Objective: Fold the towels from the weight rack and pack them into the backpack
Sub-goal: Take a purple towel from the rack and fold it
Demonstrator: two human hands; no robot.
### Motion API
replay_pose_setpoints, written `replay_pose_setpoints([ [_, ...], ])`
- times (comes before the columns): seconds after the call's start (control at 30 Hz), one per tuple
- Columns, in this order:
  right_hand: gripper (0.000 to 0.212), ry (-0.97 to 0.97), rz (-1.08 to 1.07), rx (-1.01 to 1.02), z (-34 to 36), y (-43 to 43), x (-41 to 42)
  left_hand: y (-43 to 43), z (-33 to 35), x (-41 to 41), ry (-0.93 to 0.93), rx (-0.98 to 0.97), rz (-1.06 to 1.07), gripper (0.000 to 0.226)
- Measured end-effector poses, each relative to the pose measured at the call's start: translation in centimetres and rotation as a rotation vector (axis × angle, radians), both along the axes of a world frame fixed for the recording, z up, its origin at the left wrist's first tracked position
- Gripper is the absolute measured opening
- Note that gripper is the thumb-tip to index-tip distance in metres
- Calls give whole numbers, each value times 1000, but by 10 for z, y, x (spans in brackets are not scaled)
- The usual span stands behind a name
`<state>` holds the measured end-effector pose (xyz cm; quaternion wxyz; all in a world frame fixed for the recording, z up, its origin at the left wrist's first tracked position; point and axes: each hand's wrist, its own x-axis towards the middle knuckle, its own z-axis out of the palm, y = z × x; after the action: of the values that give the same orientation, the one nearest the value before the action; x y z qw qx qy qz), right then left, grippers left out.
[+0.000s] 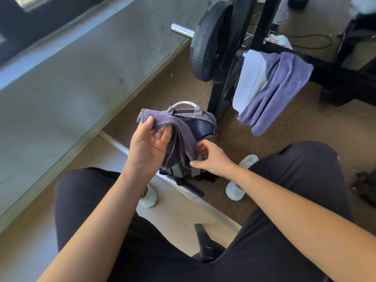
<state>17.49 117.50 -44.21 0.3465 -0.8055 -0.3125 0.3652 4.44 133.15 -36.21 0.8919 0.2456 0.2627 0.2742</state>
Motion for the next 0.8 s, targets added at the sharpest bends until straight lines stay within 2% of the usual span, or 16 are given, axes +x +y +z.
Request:
replay_pose_setpoints([
  [0.07, 46, -42, -71, 58, -7, 7, -5, -1, 3, 0, -32, -26, -24, 12],
  [0.23, 46, -145, -115, 54, -11, 18, -11, -3, 11, 3, -75, -35, -29, 20],
  [0.37, 6, -159, -198, 166, -8, 21, -3, -3, 12, 4, -91, -31, -43, 29],
  [0.5, 17, -55, -240, 132, 2, 15, 14, 5, 9, 1, -79, -26, -14, 26],
  [0.57, 22, 105, -291, 113, 5, 12, 23, 9, 5, -1, -65, -21, 8, 20],
  [0.67, 22, 328, -360, 128, 9, 9, 31, 12, 1, -3, -37, -38, 35, 24],
  [0.7, 19, 319, -349, 129, 9, 8, 32, 12, 0, -3, -27, -45, 45, 25],
  [0.8, 13, 114, -253, 115, 10, 4, 31, 13, -2, -3, 6, -44, 70, 17],
])
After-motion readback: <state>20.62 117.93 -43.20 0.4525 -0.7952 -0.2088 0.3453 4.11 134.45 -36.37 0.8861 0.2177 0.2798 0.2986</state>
